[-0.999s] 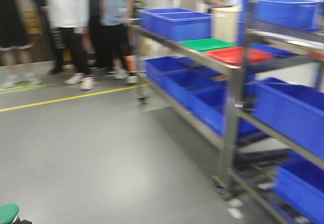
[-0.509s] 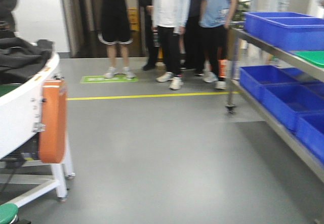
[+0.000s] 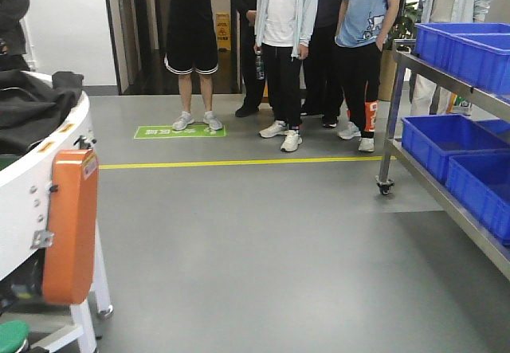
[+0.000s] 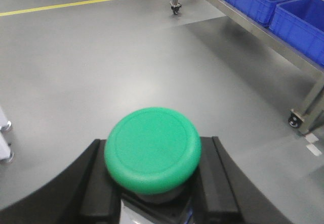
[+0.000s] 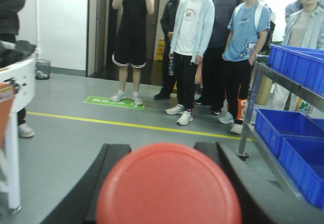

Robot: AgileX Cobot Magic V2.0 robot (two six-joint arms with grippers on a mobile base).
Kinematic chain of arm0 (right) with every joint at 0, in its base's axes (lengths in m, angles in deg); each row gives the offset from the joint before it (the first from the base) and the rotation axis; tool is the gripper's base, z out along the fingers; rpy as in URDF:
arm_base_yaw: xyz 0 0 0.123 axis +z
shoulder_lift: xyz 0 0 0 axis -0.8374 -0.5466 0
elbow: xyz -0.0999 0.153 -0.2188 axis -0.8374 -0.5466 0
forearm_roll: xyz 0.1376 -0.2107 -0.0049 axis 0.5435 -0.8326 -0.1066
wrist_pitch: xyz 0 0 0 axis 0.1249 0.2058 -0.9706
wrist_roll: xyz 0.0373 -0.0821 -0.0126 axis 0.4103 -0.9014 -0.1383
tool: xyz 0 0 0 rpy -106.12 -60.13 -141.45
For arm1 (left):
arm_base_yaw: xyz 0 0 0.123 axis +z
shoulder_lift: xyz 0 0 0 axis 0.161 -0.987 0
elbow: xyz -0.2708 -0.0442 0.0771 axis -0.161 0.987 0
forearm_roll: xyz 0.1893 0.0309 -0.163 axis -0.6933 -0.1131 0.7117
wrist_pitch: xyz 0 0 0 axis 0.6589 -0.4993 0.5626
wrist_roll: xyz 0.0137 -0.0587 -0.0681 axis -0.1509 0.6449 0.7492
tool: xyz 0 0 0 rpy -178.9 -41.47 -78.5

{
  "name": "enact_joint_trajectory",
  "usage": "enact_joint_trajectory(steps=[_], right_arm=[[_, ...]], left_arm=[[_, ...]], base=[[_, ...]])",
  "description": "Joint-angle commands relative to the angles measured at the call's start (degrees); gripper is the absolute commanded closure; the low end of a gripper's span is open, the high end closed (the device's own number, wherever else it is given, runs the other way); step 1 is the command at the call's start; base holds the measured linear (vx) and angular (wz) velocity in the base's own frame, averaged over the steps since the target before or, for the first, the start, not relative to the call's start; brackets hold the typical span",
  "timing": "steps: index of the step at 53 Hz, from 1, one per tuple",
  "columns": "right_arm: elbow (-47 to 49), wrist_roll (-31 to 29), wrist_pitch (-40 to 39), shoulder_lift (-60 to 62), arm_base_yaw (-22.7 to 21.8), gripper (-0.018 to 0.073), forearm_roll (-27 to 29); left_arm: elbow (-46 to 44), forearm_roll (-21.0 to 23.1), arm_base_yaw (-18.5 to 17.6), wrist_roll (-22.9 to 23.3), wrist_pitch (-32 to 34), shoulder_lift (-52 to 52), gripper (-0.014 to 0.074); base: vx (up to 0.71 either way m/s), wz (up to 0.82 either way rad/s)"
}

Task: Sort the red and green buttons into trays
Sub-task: 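Carry both buttons while the base drives to the tray station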

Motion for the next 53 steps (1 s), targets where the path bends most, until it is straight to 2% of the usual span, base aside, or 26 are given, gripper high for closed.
enact_joint_trajectory(steps=[1, 53], right_arm=[[1.68, -0.01, -2.77, -0.2, -0.04, 0.0569, -0.4], [1.68, -0.01, -2.77, -0.2, -0.04, 0.0569, -0.4]], left_arm=[[-1.65, 0.21, -0.32, 0.09, 4.56, 0.21, 0.0596], [-1.65, 0.21, -0.32, 0.09, 4.53, 0.04, 0.0596]], base=[[0.5, -0.09], [0.59, 0.01]])
